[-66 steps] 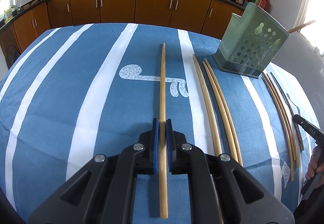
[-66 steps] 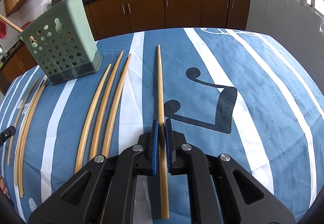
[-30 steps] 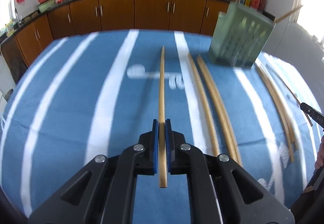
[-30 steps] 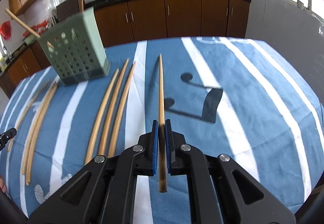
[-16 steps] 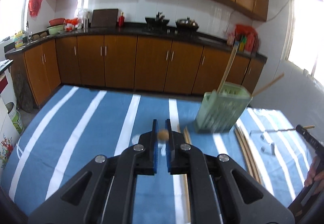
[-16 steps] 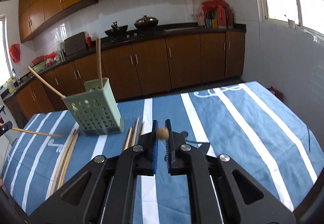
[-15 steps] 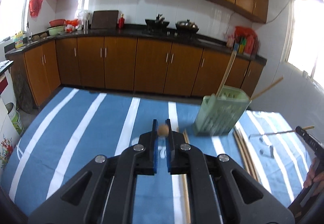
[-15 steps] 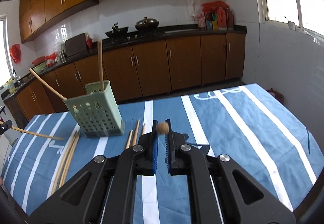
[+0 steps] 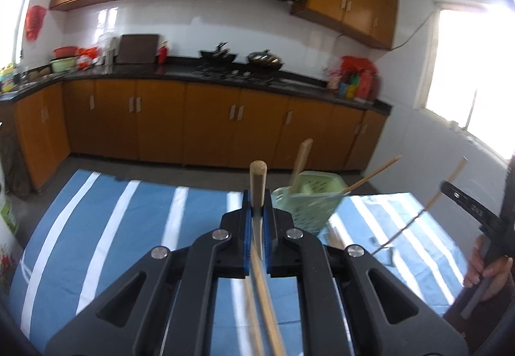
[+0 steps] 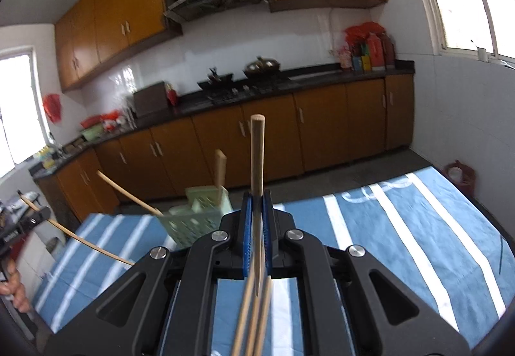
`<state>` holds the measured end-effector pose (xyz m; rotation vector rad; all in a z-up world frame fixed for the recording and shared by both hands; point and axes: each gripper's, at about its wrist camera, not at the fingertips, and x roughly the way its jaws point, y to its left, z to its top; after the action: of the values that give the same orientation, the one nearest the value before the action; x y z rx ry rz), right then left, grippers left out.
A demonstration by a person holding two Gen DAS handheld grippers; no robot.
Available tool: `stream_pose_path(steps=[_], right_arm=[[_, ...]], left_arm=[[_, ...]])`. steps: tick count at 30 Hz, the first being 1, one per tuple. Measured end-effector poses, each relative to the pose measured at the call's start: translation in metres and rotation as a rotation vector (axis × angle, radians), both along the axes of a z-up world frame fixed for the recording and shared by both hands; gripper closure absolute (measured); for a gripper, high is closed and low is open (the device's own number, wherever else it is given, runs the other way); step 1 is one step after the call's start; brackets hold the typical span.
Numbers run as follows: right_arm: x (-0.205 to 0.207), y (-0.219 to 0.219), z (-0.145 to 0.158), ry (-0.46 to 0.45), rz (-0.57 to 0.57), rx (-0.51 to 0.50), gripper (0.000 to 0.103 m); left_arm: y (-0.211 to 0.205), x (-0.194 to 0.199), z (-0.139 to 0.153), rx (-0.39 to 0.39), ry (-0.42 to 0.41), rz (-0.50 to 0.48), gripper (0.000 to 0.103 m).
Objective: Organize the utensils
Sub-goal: 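Lower both chopsticks upright into the holder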
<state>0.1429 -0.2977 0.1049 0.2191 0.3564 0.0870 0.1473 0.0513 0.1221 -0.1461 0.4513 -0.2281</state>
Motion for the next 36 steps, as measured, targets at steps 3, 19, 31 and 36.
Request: stream_pose_path(steps=[3,19,31,36], right_arm=[[-0.004,0.009,0.028,-0.073,0.045,0.026,0.096],[0.062,0.052,0.049,-0.227,0.007,0.013,0.096],[0.090,0.062,0.003,-0.079,0.040,0.006,0.096],[0.089,0.061,0.003,-0.064,0.033,-0.001,0.095]], left_arm=[[-0.017,-0.005,0.026,-0.009,-0.063,-0.034,0.096],[-0.076,0.061,0.076,-0.025,-0.280,0.100,0.096],[-0.089,0.112,0.016,-0.014,-0.121,0.065,0.095],[-0.082,0.108,0.012,-0.010,-0.106,0.077,0.094]])
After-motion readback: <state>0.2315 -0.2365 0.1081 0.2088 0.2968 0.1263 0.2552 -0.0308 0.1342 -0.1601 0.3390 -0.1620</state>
